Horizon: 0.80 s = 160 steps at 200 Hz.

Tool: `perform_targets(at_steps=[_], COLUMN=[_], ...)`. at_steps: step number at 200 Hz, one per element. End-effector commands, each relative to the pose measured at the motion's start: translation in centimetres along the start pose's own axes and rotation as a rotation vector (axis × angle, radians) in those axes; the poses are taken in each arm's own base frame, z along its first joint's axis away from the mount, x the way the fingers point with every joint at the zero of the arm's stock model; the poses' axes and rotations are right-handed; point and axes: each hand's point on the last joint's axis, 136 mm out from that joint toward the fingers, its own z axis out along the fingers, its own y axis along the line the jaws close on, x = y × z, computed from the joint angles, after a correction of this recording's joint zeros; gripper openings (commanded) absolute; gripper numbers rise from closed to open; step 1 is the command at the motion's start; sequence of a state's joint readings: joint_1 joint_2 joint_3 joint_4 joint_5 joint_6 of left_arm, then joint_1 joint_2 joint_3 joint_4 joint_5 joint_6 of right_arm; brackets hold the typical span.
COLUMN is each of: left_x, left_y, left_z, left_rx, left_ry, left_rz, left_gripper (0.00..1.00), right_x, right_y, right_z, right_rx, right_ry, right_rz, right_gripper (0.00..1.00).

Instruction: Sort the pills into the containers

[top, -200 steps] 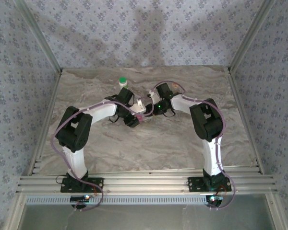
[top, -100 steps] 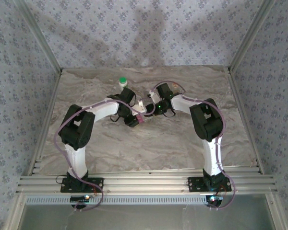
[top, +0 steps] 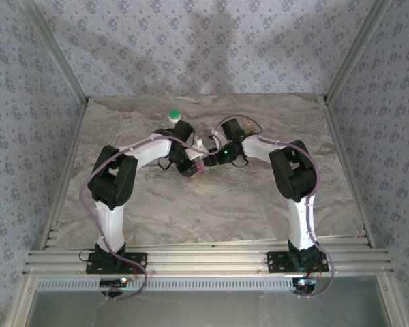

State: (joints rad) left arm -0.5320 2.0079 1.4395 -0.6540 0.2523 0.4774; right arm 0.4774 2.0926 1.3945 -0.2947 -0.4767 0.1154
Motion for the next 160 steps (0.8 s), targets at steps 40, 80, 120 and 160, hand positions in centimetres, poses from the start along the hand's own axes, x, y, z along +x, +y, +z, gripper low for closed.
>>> perform_targets(at_steps=[40,80,120,160], left_x=[-0.6,-0.7,-0.9,-1.1], left_y=[0.8,2.4,4.4,5.4], left_z=[-1.7,-2.3,-2.6,-2.7], left_rx=[0.17,0.178,0.146,0.105], left_ry=[-0.068,-0.106,-0.152,-0.164], left_rz=[-0.254,-0.367,-0.454,-0.474], left_gripper=[0.27,0.31,0.44,0.5], right_x=[8.5,8.7,8.9,8.9], right_y=[-3.5,-3.6,-3.6,-3.5], right_z=[0.9,0.7,0.8,0.7], right_rx=[0.17,0.179,0.176,0.171], right_ry=[0.278,0.288,0.294,0.302], right_rz=[0.093,0.08,0.07,0.058], right_gripper=[0.56,0.56,0.56,0.56])
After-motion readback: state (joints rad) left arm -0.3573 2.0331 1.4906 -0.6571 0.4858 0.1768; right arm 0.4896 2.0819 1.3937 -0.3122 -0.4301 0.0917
